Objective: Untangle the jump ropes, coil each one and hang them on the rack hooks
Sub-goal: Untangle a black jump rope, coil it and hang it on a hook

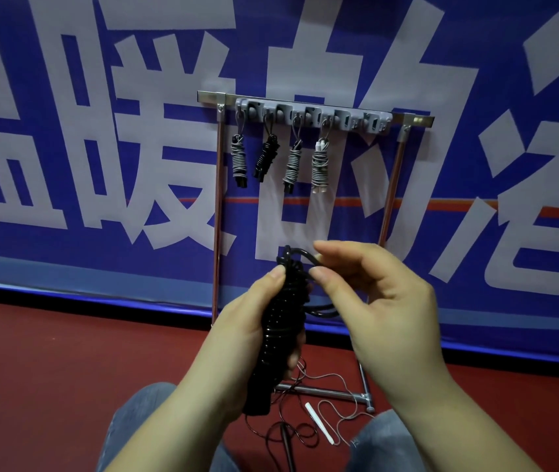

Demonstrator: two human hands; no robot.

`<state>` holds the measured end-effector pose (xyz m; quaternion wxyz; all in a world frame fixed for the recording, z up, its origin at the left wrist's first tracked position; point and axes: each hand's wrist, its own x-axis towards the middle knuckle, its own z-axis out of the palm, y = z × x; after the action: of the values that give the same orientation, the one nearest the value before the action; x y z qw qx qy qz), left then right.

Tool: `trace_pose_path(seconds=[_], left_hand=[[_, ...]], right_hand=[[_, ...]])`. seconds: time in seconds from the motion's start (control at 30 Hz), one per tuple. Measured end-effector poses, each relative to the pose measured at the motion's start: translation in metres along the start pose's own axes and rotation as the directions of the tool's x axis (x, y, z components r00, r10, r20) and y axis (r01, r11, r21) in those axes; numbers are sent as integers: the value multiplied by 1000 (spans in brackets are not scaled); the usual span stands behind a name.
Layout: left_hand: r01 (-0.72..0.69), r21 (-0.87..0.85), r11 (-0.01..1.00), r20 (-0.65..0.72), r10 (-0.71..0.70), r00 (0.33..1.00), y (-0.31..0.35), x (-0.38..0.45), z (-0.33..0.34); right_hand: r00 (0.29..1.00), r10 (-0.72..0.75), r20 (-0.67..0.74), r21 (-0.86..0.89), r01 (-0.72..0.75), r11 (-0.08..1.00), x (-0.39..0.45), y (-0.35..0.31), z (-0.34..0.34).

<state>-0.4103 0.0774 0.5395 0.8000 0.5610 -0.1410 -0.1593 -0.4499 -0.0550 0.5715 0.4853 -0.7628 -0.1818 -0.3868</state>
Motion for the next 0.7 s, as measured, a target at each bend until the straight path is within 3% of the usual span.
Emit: trace_pose_path(seconds=[0.17,0.43,0.57,0.7], left_hand=[[17,-16,1000,5,-17,1000,-2,-1,0],[5,87,996,2,-5,1000,3,-5,-1],[-24,99,995,-18,26,1000,-4,-9,2],[-87,146,985,-62,97,993,4,-15,5]], right_hand=[[988,-151,-32,-148,144,978,0,0,1],[985,-173,4,-95,172,980,-1,-4,0],[996,-84,7,-16,84,996,-4,-6,6],[994,58,96,94,-67,993,-4,-6,2]])
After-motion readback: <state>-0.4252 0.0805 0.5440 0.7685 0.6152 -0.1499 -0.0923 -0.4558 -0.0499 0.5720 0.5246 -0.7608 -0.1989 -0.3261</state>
